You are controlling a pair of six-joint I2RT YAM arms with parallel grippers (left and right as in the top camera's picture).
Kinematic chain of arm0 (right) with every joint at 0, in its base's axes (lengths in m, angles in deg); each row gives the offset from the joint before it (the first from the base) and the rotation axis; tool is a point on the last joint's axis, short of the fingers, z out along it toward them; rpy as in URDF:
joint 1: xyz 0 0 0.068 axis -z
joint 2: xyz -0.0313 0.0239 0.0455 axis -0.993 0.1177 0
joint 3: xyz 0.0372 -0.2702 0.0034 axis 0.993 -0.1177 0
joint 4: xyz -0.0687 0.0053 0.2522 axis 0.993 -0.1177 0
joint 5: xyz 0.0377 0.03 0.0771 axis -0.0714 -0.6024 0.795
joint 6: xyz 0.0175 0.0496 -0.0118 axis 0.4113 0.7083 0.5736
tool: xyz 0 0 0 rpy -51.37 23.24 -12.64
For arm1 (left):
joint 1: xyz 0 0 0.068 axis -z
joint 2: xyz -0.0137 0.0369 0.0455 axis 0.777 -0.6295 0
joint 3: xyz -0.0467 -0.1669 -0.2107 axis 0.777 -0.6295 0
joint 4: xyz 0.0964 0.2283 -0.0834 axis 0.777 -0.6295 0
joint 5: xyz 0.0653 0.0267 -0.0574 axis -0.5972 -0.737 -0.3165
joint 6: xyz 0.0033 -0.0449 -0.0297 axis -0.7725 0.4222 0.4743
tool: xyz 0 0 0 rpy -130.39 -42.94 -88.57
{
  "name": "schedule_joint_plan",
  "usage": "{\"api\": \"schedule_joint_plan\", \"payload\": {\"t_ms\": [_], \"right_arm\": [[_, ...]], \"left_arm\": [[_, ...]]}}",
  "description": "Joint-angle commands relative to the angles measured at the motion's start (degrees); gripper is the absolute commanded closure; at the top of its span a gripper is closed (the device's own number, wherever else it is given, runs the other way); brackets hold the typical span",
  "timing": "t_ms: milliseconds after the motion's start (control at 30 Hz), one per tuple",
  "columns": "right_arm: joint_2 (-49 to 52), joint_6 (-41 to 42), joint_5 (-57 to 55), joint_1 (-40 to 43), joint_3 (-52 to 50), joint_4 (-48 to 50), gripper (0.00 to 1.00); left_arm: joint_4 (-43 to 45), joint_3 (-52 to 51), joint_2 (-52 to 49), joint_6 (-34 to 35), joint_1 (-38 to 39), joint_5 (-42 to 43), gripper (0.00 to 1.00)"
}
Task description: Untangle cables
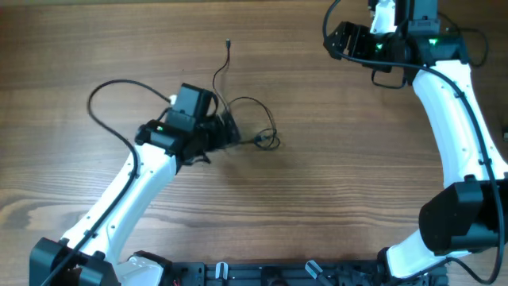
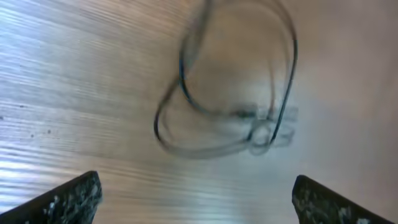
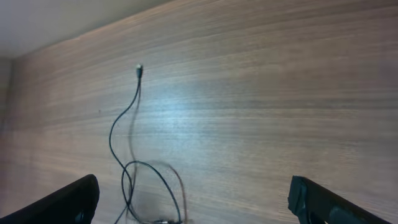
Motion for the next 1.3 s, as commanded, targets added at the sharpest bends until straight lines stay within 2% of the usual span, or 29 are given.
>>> {"api": "schedule_joint_plan", "payload": {"t_ms": [0,33,67,167,233,267,367,500,600,633,667,700,767,833,867,900,933,967,1033,1067,1133,1267], "right_arm": [[0.55,-15.85,7.34,-4.11,-5.46,1.31,0.00],[0.55,-22.51,9.70,-6.54,-8.31,2.84,0.00],[0.55,-23.71,9.49,-7.87,-9.97,4.59,0.00],[0.59,-19.32,7.08,-14.34,-17.00,12.98,0.00],[0.66,-19.30,-2.89,-20.37,-18.73,14.84,0.00],[0.66,-21.79,-5.40,-22.62,-18.75,14.64,0.00],[1.29,-36.87,-9.81,-30.86,-18.82,14.51,0.00],[8.59,-44.33,-11.02,-35.17,-18.82,13.81,0.00],[12.48,-43.54,-14.53,-35.21,-18.82,14.08,0.00],[12.83,-43.06,-14.53,-35.21,-18.82,14.53,0.05],[13.33,-43.04,-14.56,-35.21,-18.82,15.23,0.15],[14.25,-42.93,-14.64,-35.15,-18.84,16.48,0.31],[15.58,-42.95,-15.63,-35.10,-18.84,17.55,0.39],[17.86,-43.19,-16.87,-35.10,-18.84,17.62,0.52],[19.39,-43.30,-17.14,-35.10,-18.86,17.29,0.53],[20.65,-44.24,-17.11,-35.10,-18.86,16.94,0.59],[21.20,-44.22,-17.84,-35.10,-18.86,16.90,0.83],[21.00,-42.29,-20.22,-35.10,-18.69,16.92,0.96],[18.10,-30.99,-26.86,-33.94,-16.06,15.43,0.96],[15.28,-28.92,-27.63,-32.83,-14.71,14.01,0.96],[6.29,-27.45,-27.61,-28.39,-13.92,11.76,0.96],[-13.38,-27.78,-25.77,-9.79,-13.92,1.68,0.96]], "left_arm": [[4.52,-0.04,1.44,21.11,-7.85,-6.88,0.00],[4.50,-0.04,1.53,23.47,-10.47,-6.84,0.00],[4.07,-0.04,1.53,24.04,-12.41,-6.84,0.00],[-0.04,-0.04,1.53,23.98,-17.68,-6.93,0.00],[-2.95,-0.04,1.53,24.02,-23.02,-6.88,0.00],[-3.43,-0.04,1.53,24.00,-25.16,-6.86,0.00],[-6.47,-0.04,1.53,23.98,-32.65,-4.87,0.00],[-10.27,-0.07,1.53,23.61,-35.47,-5.20,0.00],[-10.38,-0.09,1.53,23.61,-35.45,-5.18,0.00],[-10.38,-0.09,1.53,23.61,-35.45,-5.18,0.00],[-10.38,-0.09,1.53,23.61,-35.45,-5.18,0.00],[-10.36,-0.09,1.53,23.61,-35.45,-5.18,0.00],[-10.36,-0.09,1.53,23.63,-35.45,-5.18,0.00],[-10.36,-0.09,1.53,23.63,-35.45,-5.18,0.00],[-10.36,-0.09,1.53,23.61,-35.45,-5.18,0.00],[-10.36,-0.09,1.53,23.61,-35.45,-5.18,0.00],[-10.36,-0.09,1.53,23.63,-35.45,-5.18,0.00],[-10.36,-0.09,1.53,23.61,-35.45,-5.18,0.00],[-10.36,-0.09,1.53,23.63,-35.45,-5.18,0.00],[-10.36,-0.09,1.53,23.63,-35.45,-5.18,0.00],[-10.36,-0.09,1.53,23.63,-35.45,-5.18,0.00],[-10.36,-0.09,1.53,23.63,-35.45,-5.18,0.00]]}}
